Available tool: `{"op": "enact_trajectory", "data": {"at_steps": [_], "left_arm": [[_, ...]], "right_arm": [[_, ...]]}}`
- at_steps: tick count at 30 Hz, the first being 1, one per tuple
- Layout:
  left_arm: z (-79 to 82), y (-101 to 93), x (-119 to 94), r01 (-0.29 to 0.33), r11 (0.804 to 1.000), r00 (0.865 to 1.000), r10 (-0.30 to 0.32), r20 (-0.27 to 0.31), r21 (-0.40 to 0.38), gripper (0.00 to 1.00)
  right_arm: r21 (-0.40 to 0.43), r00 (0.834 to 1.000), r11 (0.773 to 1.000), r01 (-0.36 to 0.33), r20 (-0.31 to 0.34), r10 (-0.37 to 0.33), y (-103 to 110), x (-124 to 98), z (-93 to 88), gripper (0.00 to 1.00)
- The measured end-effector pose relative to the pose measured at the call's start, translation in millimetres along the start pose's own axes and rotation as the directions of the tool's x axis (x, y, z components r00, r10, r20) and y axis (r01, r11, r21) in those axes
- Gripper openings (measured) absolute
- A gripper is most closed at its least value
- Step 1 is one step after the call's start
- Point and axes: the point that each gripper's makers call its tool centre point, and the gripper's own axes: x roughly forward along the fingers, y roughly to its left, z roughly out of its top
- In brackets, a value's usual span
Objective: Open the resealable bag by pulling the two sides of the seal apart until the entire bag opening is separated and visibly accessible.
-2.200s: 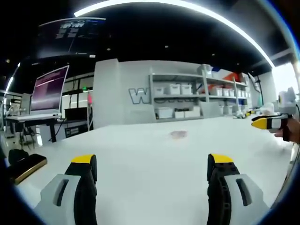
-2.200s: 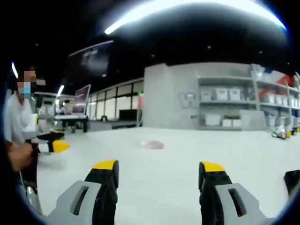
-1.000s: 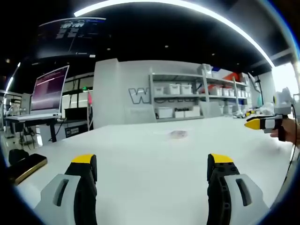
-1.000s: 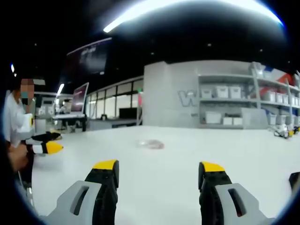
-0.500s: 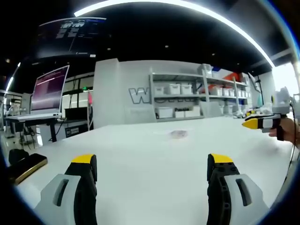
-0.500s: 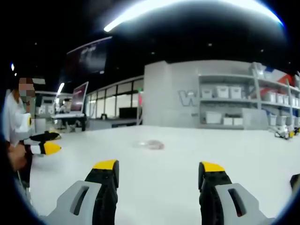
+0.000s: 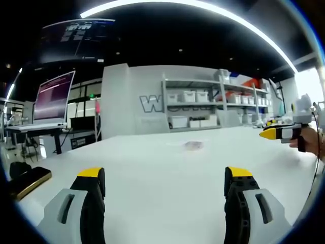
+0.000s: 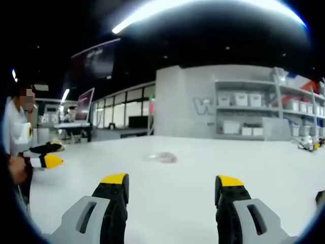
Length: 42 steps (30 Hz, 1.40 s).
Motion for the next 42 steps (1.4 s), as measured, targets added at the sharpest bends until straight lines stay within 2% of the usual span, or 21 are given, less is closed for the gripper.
{"op": "enact_trajectory", "data": {"at_steps": [42], "left_arm": [[8.8,0.1,-1,0.009,1.0,1.0,-0.01,0.009,0.004,0.97]], "right_arm": [[-0.013,0.999,0.999,-0.035,-0.015,0.035,12,20,14.3,0.68]]}}
